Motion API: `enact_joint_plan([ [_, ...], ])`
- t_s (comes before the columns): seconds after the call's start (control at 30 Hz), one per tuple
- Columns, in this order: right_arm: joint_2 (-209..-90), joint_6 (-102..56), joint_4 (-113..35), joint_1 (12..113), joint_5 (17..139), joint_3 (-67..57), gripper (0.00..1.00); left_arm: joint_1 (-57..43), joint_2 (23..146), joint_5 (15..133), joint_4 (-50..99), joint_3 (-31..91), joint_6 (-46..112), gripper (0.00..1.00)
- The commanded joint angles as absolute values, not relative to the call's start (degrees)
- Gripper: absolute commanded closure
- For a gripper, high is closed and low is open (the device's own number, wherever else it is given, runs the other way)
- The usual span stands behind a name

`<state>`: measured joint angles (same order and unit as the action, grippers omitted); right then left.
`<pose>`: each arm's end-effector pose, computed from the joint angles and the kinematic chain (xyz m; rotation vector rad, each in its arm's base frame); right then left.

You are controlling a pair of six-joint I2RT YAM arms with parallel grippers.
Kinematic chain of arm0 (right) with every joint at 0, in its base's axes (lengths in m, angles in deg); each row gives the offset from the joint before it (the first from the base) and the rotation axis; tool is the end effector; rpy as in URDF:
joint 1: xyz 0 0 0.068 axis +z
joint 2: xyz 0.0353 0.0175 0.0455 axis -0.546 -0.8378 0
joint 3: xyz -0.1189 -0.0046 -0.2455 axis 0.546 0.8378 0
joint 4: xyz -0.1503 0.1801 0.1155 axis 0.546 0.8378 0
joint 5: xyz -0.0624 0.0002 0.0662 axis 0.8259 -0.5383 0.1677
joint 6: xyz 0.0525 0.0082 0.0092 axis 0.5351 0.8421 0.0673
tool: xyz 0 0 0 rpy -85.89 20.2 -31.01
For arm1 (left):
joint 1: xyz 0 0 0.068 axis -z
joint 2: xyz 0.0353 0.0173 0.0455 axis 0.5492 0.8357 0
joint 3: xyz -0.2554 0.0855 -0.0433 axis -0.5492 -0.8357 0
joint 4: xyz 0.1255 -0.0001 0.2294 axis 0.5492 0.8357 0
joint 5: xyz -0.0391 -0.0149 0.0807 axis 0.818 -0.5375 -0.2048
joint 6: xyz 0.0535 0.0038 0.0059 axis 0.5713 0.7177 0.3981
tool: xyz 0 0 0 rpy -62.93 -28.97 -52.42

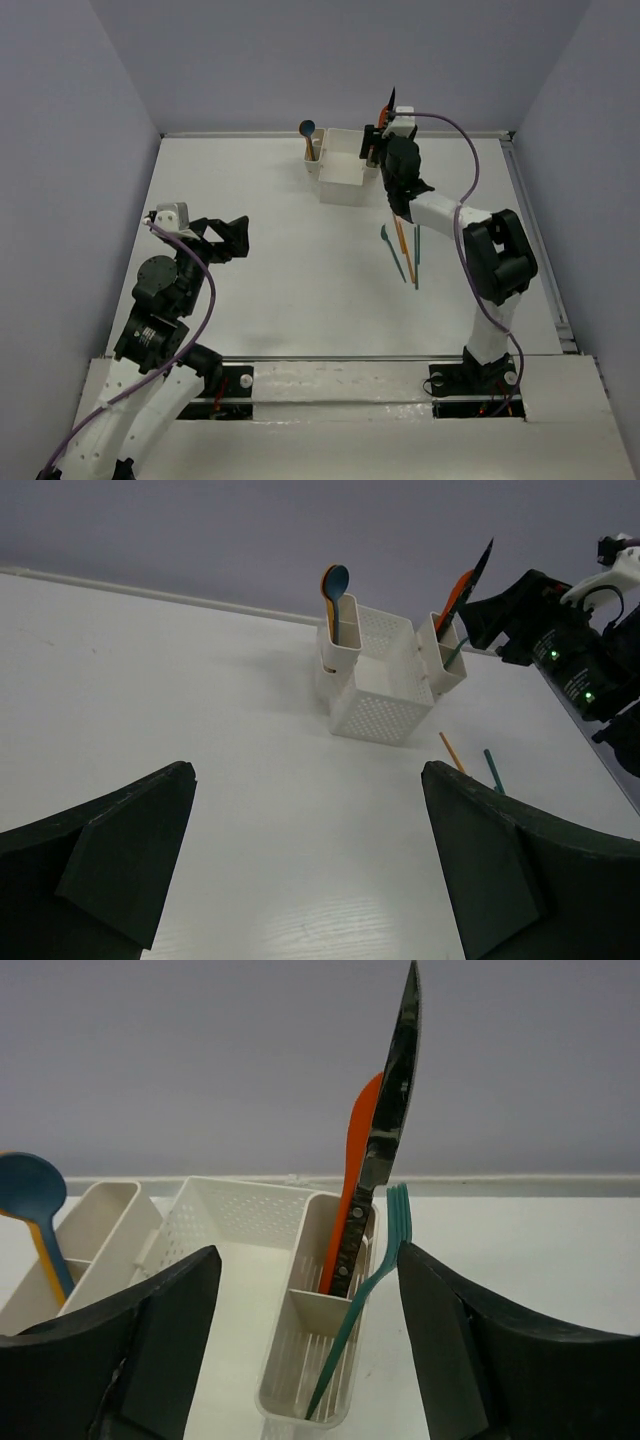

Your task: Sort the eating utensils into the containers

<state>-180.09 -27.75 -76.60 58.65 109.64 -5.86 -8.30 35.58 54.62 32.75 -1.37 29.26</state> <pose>0.4201 0.1852 0.2703 0.0133 1.5386 0.0690 0.1049 -0.0413 0.3661 -0.0463 1.4396 -0.4411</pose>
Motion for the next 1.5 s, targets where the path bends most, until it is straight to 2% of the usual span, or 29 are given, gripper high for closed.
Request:
enact_joint_plan([
  [0.0, -171.4, -25.5, -67.7, 58.5, 106.4, -9.1, 0.22, -8.6, 35.3, 54.8, 30.3, -1.2, 29.6, 0.01],
  [0.1, -165.5, -22.7, -57.2, 58.5, 103.7, -6.9, 0.23, -8.6, 34.8, 53.9, 30.8, -1.1, 29.4, 0.01],
  [0.3, -158.4, -15.3, -30.4, 58.5, 93.5, -0.6, 0.43, -8.6, 33.9, 55.2, 30.6, -1.2, 29.1, 0.01],
  [0.33, -158.6, -14.3, -25.3, 58.5, 92.2, 0.9, 0.49, -8.6, 33.8, 55.4, 30.6, -1.2, 29.0, 0.01],
  [0.4, -157.7, -13.2, -23.9, 58.5, 92.0, 3.9, 0.53, -8.6, 33.6, 55.7, 30.6, -1.2, 28.9, 0.01],
  [0.53, -157.8, -12.2, -22.6, 58.5, 93.0, 9.8, 0.54, -8.6, 32.8, 55.9, 30.5, -1.2, 28.8, 0.01],
  [0.97, -168.3, -13.7, -17.7, 58.5, 92.8, 6.7, 0.55, -8.6, 31.9, 56.9, 30.4, -1.2, 28.6, 0.01],
  [1.13, -171.9, -13.9, -17.6, 58.5, 93.7, 5.2, 0.58, -8.6, 31.8, 57.3, 30.2, -1.2, 28.5, 0.01],
  [1.23, -173.4, -14.1, -17.6, 58.5, 93.7, 3.9, 0.69, -8.6, 31.9, 57.4, 30.2, -1.2, 28.5, 0.01],
  [1.3, -174.8, -13.9, -17.5, 58.5, 93.6, 2.7, 0.86, -8.6, 31.8, 57.5, 30.2, -1.2, 28.5, 0.01],
  [1.33, -175.4, -13.7, -17.6, 59.1, 94.0, 2.5, 0.99, -8.6, 31.6, 57.4, 30.3, -1.2, 28.5, 0.01],
  [1.47, -172.2, -13.0, -20.9, 59.1, 93.0, 2.9, 1.00, -8.6, 31.3, 56.8, 30.3, -1.2, 28.8, 0.01],
])
